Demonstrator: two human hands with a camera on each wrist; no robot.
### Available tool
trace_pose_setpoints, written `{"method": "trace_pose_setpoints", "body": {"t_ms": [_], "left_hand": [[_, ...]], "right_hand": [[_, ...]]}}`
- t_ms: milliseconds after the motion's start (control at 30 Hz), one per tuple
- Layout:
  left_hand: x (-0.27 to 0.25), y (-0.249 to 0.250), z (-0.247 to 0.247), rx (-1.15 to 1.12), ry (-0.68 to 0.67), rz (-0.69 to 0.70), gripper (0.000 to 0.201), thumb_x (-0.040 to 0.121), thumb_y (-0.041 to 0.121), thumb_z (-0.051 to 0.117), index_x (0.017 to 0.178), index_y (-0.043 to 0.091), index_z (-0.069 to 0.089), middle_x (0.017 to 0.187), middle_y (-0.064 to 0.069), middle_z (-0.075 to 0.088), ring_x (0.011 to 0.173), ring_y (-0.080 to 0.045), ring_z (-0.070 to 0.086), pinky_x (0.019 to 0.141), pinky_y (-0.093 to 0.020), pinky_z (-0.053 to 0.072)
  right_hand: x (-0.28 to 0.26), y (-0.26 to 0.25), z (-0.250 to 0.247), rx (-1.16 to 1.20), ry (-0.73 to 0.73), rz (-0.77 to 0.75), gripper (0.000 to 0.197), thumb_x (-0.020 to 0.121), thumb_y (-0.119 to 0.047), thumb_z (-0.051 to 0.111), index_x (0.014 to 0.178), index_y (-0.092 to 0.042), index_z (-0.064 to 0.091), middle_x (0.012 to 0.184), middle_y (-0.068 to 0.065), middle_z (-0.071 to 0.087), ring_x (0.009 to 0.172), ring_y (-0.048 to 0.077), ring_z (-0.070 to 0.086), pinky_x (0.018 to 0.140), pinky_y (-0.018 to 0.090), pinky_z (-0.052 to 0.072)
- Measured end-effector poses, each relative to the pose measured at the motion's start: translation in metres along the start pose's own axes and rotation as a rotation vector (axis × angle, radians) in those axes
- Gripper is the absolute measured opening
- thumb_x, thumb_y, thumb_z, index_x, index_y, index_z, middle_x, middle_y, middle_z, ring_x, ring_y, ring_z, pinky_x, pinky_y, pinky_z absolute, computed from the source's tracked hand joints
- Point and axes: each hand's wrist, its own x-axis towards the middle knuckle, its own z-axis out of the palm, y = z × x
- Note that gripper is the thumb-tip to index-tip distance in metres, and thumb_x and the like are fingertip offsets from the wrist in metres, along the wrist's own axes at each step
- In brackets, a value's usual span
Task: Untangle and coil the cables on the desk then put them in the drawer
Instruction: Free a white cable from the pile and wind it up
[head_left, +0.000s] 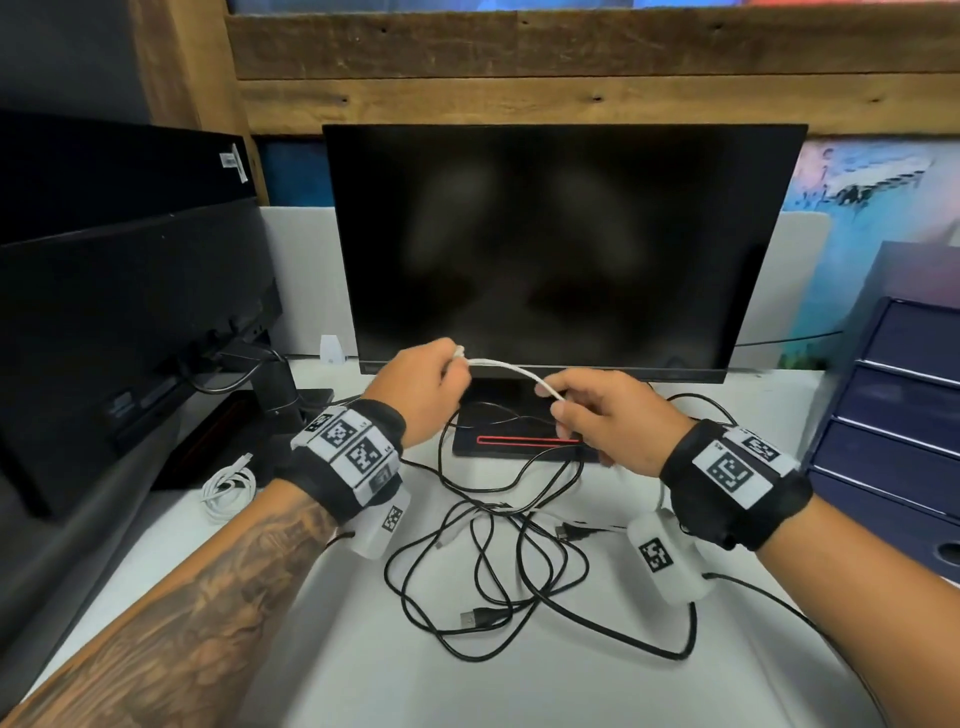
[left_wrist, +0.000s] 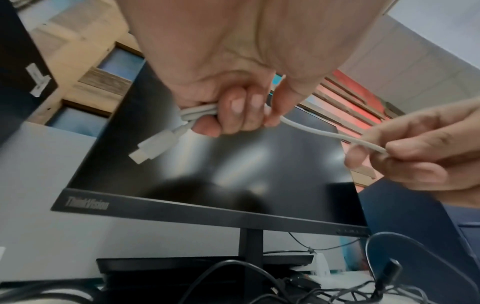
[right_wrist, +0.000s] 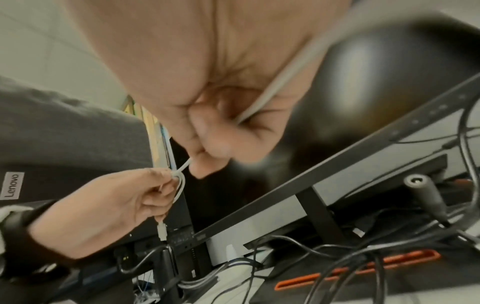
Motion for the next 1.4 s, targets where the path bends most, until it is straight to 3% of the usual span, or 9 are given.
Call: {"method": "trace_pose_setpoints", "body": {"t_ms": [200,433,600,733,900,1067,1167,1300,1400], "left_hand": [[0.002,0.001,-0.003,-0.187,-0.073,-0.115,0.034,0.101,0.024,0.042,0.074,0.005,0.049,0.065,-0.005,0.042,0.059,-0.018,0.039,0.058,-0.032,0.034],[-0.006,0.020,-0.006,-1.197,-0.649,-0.231,0.029,0.088,0.025,0.036,0.060,0.017,0.036,0.059,-0.001,0.021,0.054,-0.016,0.019,0.057,-0.028,0.034],[-0.005,0.025,-0.006,-1.620,-0.566,-0.258,0.018,0.089,0.019,0.036,0.075,0.014,0.043,0.065,0.002,0.025,0.060,-0.014,0.019,0.065,-0.029,0.036],[-0.003,0.021,0.000,-1.764,-0.397,-0.300,0.017,0.097,0.014,0.037,0.086,0.012,0.050,0.072,0.001,0.041,0.063,-0.012,0.042,0.080,-0.031,0.043],[-0.002,0.023,0.006,-1.699,-0.027,-0.338,0.019,0.103,0.007,0.043,0.106,0.004,0.061,0.090,-0.007,0.071,0.087,-0.019,0.072,0.094,-0.039,0.056],[0.001,0.011,0.009,-1.437,0.210,-0.306,0.019,0.104,0.008,0.044,0.110,0.003,0.062,0.113,-0.015,0.071,0.106,-0.025,0.071,0.099,-0.038,0.052],[-0.002,0.010,0.012,-1.112,0.170,-0.170,0.019,0.102,0.009,0.048,0.104,0.002,0.066,0.108,-0.016,0.073,0.101,-0.025,0.073,0.097,-0.038,0.054],[-0.009,0.022,0.012,-0.707,-0.025,0.021,0.024,0.103,0.011,0.049,0.092,0.004,0.068,0.081,-0.003,0.072,0.077,-0.007,0.070,0.079,-0.019,0.052],[-0.011,0.027,0.011,-0.594,-0.213,0.080,0.031,0.105,0.016,0.045,0.085,0.002,0.064,0.070,-0.004,0.065,0.066,-0.017,0.063,0.073,-0.028,0.051]], "right_hand": [[0.006,0.007,0.002,-0.113,0.260,-0.039,0.014,0.103,-0.043,0.046,0.102,-0.035,0.057,0.081,-0.008,0.066,0.076,0.012,0.062,0.072,0.042,0.055],[0.011,0.010,-0.001,-0.227,0.372,0.031,0.013,0.104,-0.038,0.045,0.094,-0.033,0.050,0.073,-0.007,0.062,0.066,0.013,0.057,0.063,0.037,0.053],[0.009,0.013,0.017,-0.233,0.278,-0.019,0.011,0.102,-0.039,0.051,0.099,-0.033,0.061,0.070,-0.007,0.061,0.065,0.015,0.059,0.062,0.034,0.052],[0.002,0.008,0.043,-0.095,0.094,-0.076,0.024,0.102,-0.032,0.054,0.119,-0.039,0.069,0.074,-0.007,0.067,0.067,0.012,0.062,0.066,0.034,0.053],[0.000,-0.001,0.050,-0.112,-0.026,-0.085,0.026,0.105,-0.032,0.047,0.126,-0.032,0.063,0.071,-0.012,0.057,0.065,0.004,0.054,0.065,0.029,0.048],[-0.005,-0.013,0.061,-0.216,-0.024,-0.149,0.025,0.104,-0.037,0.046,0.103,-0.023,0.066,0.075,-0.005,0.063,0.070,0.015,0.058,0.065,0.035,0.048],[0.001,-0.022,0.046,-0.309,0.093,-0.244,0.026,0.103,-0.036,0.047,0.091,-0.021,0.064,0.069,-0.006,0.059,0.065,0.013,0.054,0.062,0.035,0.046],[0.003,-0.027,0.020,-0.362,0.249,-0.375,0.022,0.100,-0.037,0.052,0.094,-0.027,0.071,0.077,-0.012,0.063,0.071,0.009,0.058,0.065,0.030,0.049],[0.005,-0.023,0.004,-0.481,0.327,-0.426,0.032,0.099,-0.046,0.044,0.094,-0.031,0.072,0.078,-0.011,0.062,0.069,0.011,0.060,0.059,0.030,0.049]]}}
